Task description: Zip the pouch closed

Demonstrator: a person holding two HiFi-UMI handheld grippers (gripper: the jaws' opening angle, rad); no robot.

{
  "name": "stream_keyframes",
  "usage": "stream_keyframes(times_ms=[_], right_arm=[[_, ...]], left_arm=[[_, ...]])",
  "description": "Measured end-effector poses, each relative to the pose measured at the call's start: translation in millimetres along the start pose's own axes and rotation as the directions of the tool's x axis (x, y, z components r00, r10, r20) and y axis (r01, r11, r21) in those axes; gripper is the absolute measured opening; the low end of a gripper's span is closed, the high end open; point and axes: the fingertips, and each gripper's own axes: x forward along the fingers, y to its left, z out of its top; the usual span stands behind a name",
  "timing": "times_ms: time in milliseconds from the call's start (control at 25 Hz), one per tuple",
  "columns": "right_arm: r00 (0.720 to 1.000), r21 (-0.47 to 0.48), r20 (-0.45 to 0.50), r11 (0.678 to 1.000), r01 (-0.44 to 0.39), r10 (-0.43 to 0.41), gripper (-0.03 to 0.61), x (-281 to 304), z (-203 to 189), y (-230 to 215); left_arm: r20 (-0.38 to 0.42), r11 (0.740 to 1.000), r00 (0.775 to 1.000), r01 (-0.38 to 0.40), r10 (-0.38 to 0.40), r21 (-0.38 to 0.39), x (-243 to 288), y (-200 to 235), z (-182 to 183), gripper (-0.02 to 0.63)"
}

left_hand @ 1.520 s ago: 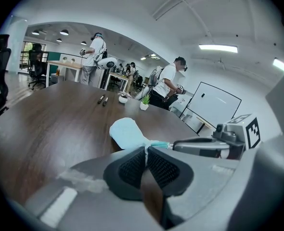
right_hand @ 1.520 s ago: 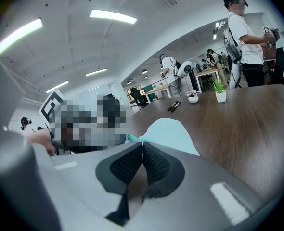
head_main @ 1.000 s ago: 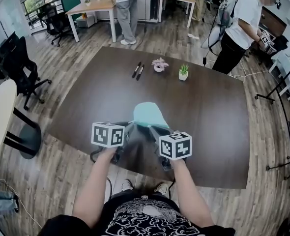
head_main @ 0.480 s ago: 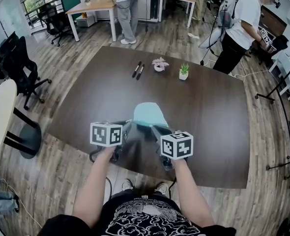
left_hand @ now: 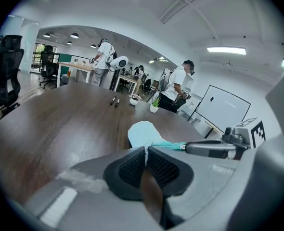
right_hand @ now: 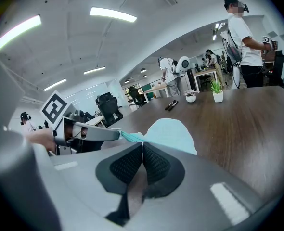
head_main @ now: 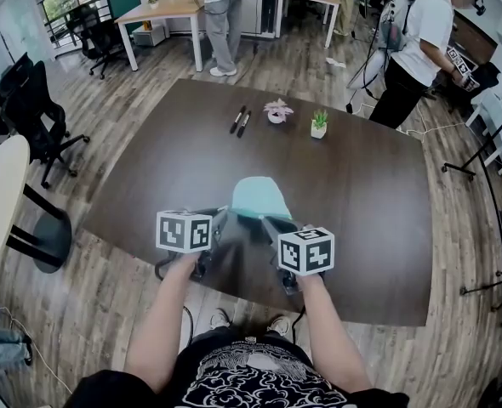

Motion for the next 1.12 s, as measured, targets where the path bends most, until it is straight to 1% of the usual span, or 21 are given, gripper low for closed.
stream_keyframes(times_ms=[360,600,920,1120], right_arm=[[1.0,0.004,0.004,1.0,0.002,-0.002,0.008,-0.5,-0.3,1.2],[1.0,0.015,0.005,1.0,0.021,-0.021,0.006,-1.6,0.2,-8.1],[1.0,0.015,0.001,1.0,0.021,-0.021,0.007,-5.0,-1.1,-2.1],[0.999,0.023,0.002,0.999,0.033,-0.033,0.006,-4.8,-1.5,-7.7]], left_arm=[[0.003,1.0,1.0,-0.013,0.013,0.0,-1.6,2.0,-1.2,0.023],[0.01,0.999,0.999,-0.037,0.037,-0.022,-3.9,13.2,-0.6,0.023],[0.013,0.999,0.999,-0.046,0.047,-0.025,-11.0,13.4,-1.5,0.023],[0.017,0.998,0.998,-0.056,0.057,-0.038,-11.4,19.3,-1.4,0.023]])
